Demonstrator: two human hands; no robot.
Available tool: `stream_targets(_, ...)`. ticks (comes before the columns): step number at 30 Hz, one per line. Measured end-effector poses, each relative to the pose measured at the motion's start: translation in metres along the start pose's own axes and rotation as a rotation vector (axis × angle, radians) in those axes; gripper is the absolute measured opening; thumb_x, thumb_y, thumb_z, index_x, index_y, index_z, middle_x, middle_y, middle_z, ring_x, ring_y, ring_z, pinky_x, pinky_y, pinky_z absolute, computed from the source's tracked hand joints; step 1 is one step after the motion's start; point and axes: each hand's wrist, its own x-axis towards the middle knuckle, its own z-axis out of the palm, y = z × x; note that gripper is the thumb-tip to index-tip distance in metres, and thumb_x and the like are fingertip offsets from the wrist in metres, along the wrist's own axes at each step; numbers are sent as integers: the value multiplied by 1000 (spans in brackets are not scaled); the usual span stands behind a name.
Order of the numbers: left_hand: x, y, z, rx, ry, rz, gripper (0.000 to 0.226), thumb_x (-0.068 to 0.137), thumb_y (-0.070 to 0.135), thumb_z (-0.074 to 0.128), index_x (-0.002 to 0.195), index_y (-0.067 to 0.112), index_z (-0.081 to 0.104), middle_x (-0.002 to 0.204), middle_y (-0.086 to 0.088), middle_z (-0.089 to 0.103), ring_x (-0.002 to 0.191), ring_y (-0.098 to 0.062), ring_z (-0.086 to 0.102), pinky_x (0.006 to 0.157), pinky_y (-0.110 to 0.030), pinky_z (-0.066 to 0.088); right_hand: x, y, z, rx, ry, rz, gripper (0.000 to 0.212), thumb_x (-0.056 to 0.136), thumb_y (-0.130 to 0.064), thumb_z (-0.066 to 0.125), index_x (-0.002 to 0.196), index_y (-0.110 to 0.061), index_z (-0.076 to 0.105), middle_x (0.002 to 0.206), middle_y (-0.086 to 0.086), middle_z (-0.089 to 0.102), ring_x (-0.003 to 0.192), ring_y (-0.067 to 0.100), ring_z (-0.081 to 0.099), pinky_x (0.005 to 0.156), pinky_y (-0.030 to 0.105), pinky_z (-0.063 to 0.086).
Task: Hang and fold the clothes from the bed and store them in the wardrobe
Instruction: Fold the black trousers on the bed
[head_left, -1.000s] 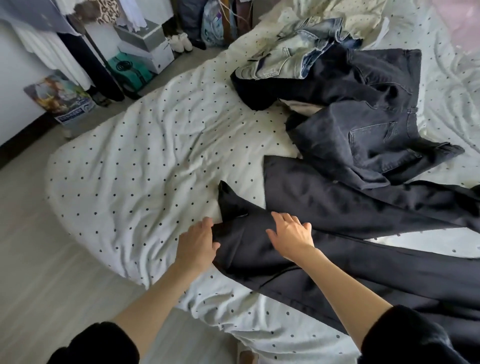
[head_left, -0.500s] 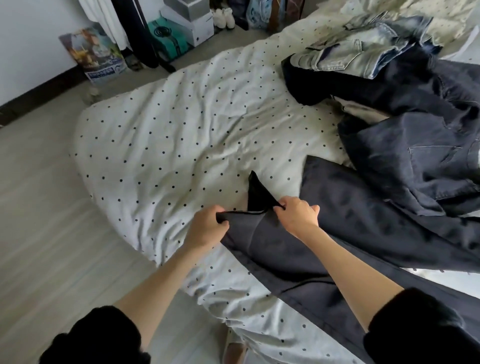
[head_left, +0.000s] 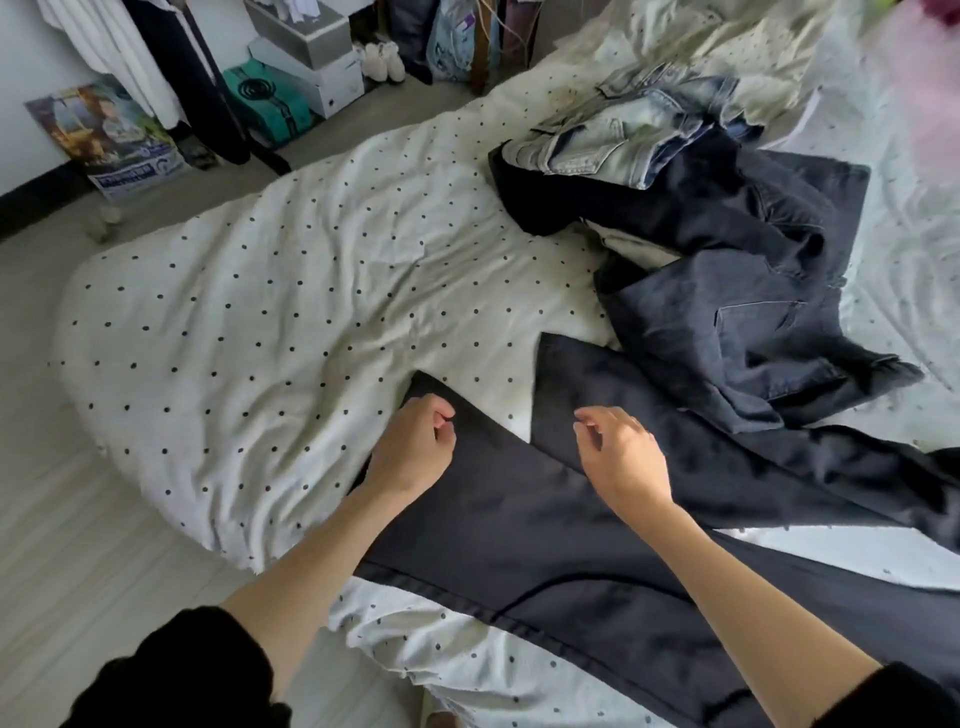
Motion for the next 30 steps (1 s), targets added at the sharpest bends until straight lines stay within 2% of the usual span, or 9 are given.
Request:
stream_targets(4,13,62,30,-113,-73,133,23,93,14,52,115,10,58,114,-6,60,89,-13,57,77,-14,39,-12,41,-38,-26,296,140,19,90,-25,60,92,-6,61,89,8,64,83,32,60,72,36,38)
stream_targets(7,23,112,43,-266,-125,88,37,93,28,56,126,14,51,116,-2,62,90,-7,57,81,-12,42,-8,68,-66,-83,383,197,38,82,-32,70,105,-5,56,97,11,59,91,35,58,75,41,41)
stream_targets(9,34,144,49,-413,-194,-42,61,88,43,59,139,16,37,121,1,58,101,-14,59,95,-29,47,1,80,-77,-110,256,256,67,79,-45,69,131,-10,45,119,11,52,109,34,52,83,45,43)
stream_targets(11,44,175,59,-628,-314,-219,80,84,48,64,146,18,23,127,-1,51,106,-21,58,91,-36,52,14,90,-83,-57,64,257,83,82,-55,61,147,-18,25,138,9,41,124,31,43,95,42,40)
stream_targets(14,63,207,77,-906,-355,-422,67,90,29,62,145,19,25,142,-9,41,118,-35,51,78,-41,55,36,93,-81,26,-227,160,73,93,-50,47,151,-23,13,154,11,23,140,30,26,109,38,26)
stream_targets(17,95,233,92,-1087,-187,-461,49,96,8,47,142,20,33,140,-7,45,122,-34,49,88,-52,50,68,96,-79,-39,-255,90,56,100,-35,39,151,-22,18,155,13,19,141,35,21,111,39,24)
stream_targets(22,151,274,97,-679,134,-169,52,93,-3,35,140,19,35,140,-6,45,122,-28,49,100,-47,45,127,104,-99,-292,41,-301,46,96,-19,52,139,-7,42,149,32,22,141,43,18,112,40,30)
stream_targets(26,185,269,109,-323,64,53,50,98,5,38,145,20,26,145,-3,40,131,-24,40,103,-24,28,179,128,-93,-398,-169,-229,55,103,-36,26,151,-23,4,157,12,-16,145,29,-14,117,36,6)
stream_targets(30,228,246,119,-24,-28,168,57,99,10,39,148,13,10,142,-18,41,125,-34,43,82,-24,29,231,142,-66,-518,-179,-231,57,103,-40,21,149,-27,-10,158,7,-11,146,25,-7,117,36,0)
